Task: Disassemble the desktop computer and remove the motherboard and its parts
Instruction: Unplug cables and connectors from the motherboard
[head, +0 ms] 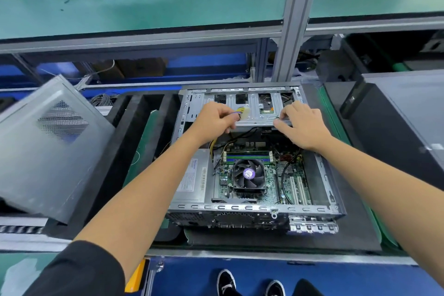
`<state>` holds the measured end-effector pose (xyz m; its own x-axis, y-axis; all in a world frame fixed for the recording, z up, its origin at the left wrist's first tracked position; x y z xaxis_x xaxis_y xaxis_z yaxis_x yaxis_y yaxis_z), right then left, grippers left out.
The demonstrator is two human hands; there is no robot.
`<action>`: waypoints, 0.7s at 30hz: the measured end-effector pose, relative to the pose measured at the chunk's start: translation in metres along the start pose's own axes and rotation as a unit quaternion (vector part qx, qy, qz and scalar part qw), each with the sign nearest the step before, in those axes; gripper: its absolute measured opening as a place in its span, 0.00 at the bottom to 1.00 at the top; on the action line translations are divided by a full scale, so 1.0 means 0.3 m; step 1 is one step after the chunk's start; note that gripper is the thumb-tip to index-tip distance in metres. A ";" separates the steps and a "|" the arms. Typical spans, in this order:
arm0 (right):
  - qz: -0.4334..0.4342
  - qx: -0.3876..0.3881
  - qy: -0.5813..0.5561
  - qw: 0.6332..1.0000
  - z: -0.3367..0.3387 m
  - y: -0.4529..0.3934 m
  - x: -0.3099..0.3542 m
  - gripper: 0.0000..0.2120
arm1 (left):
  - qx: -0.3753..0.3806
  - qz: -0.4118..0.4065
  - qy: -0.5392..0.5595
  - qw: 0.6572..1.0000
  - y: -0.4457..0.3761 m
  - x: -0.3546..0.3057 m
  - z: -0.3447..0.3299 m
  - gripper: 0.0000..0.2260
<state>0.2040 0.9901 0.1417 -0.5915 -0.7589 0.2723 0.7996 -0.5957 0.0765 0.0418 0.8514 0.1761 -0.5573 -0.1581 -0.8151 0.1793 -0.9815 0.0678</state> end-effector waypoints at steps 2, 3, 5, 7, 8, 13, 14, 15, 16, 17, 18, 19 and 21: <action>0.001 0.000 -0.003 1.000 -0.001 -0.001 -0.001 0.15 | -0.026 0.000 0.015 1.000 -0.003 0.012 0.025 0.11; 0.001 0.000 -0.004 1.000 -0.001 -0.002 0.000 0.15 | -0.028 0.000 0.012 1.000 -0.006 0.017 0.030 0.10; 0.002 0.000 -0.002 1.000 0.000 -0.002 0.000 0.16 | -0.028 0.003 -0.015 0.999 -0.012 0.025 0.033 0.10; 0.001 0.000 -0.001 1.000 0.001 -0.001 0.001 0.16 | -0.029 0.006 -0.058 0.998 -0.015 0.039 0.030 0.10; 0.001 -0.001 -0.002 1.000 0.003 0.000 0.001 0.16 | -0.024 0.008 -0.087 0.996 -0.015 0.047 0.023 0.10; 0.002 -0.002 0.000 1.000 0.003 0.004 0.004 0.15 | 0.054 0.031 -0.213 0.975 0.014 0.106 -0.022 0.12; 0.002 0.000 0.001 1.000 0.002 0.003 0.004 0.15 | 0.068 0.024 -0.243 0.967 0.020 0.105 -0.029 0.14; 0.001 0.002 0.001 1.000 0.002 0.002 0.005 0.15 | 0.079 0.013 -0.266 0.961 0.024 0.099 -0.035 0.15; 0.003 0.001 0.001 1.000 0.002 0.002 0.005 0.15 | 0.088 0.002 -0.278 0.957 0.027 0.092 -0.043 0.17; 0.004 -0.001 0.000 1.000 0.004 0.001 0.006 0.15 | 0.098 -0.006 -0.285 0.954 0.027 0.086 -0.053 0.17; 0.005 -0.003 0.000 1.000 0.006 0.002 0.005 0.15 | 0.109 -0.011 -0.299 0.948 0.026 0.081 -0.068 0.16; 0.005 -0.004 -0.001 1.000 0.007 0.003 0.004 0.14 | 0.118 -0.016 -0.322 0.939 0.024 0.078 -0.083 0.13; 0.006 -0.006 -0.002 1.000 0.007 0.004 0.005 0.14 | 0.126 -0.018 -0.368 0.921 0.020 0.078 -0.111 0.11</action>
<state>0.2042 0.9888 0.1443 -0.5815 -0.7651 0.2766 0.8052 -0.5898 0.0615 0.0568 0.8453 0.1383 -0.9743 -0.0637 -0.2161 0.0066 -0.9669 0.2551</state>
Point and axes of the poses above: each hand's wrist, its own y-axis away from the middle knuckle, its own z-axis out of the back of the hand, x = y × z, the point moved 9 cm from there along -y, towards the middle knuckle, and after that the axes turned 13 degrees about x, right-handed, at the moved point
